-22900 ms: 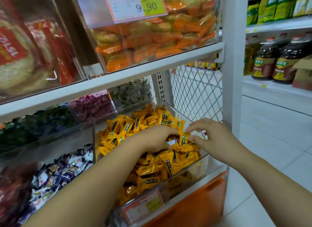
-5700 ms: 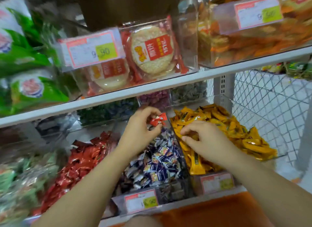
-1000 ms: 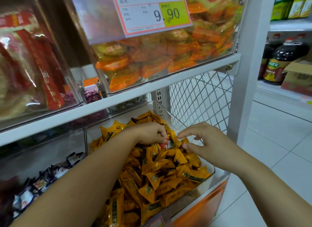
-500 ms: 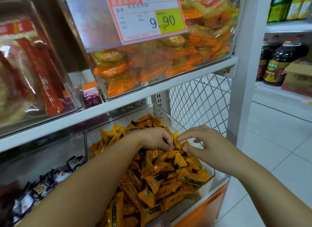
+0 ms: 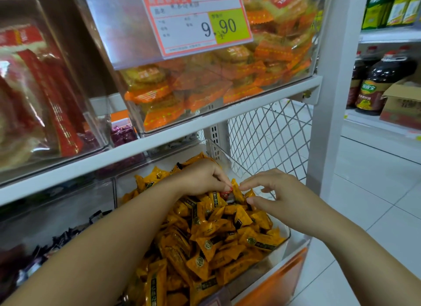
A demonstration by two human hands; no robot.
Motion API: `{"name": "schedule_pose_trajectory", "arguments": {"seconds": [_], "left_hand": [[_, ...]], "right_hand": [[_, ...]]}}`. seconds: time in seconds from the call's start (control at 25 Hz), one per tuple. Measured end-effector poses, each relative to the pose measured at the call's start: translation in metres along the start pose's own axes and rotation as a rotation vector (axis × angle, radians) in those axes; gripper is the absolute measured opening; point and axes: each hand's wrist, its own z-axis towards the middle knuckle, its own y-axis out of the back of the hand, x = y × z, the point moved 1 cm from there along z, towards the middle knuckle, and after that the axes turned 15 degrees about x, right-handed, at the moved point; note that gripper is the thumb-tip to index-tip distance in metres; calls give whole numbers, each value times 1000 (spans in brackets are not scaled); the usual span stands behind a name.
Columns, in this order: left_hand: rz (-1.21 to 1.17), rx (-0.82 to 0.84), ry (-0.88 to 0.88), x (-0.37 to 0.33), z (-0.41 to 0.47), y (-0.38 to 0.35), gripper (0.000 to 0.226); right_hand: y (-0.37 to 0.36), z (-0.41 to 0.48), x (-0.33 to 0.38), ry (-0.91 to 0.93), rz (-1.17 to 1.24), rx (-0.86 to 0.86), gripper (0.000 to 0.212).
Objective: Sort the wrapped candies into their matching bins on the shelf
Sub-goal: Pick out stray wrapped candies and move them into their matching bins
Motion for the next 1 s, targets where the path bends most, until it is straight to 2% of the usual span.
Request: {"name": "schedule_pose_trajectory", "arguments": {"seconds": [0.08,0.28,0.48,0.72,0.88,1.0], "left_hand": [[-7,24,15,-1,-3,-3,5],[85,214,61,-11,0,-13,6],[-113,169,26,-12,1,-10,4],[89,312,86,-11,5,-9,4],[72,319,77,-9,4,-7,6],[28,264,51,-4,5,-8,10]], "right_hand": [[-1,0,1,-6,-4,1,26],[-6,0,-3,7,-11,-29,26],[-3,-1,-4,43,17,-27,29],[-4,1,-11,55,32,-44,26],[-5,2,-13,58,33,-41,25],[-5,2,-13,47,41,-37,26]]}}
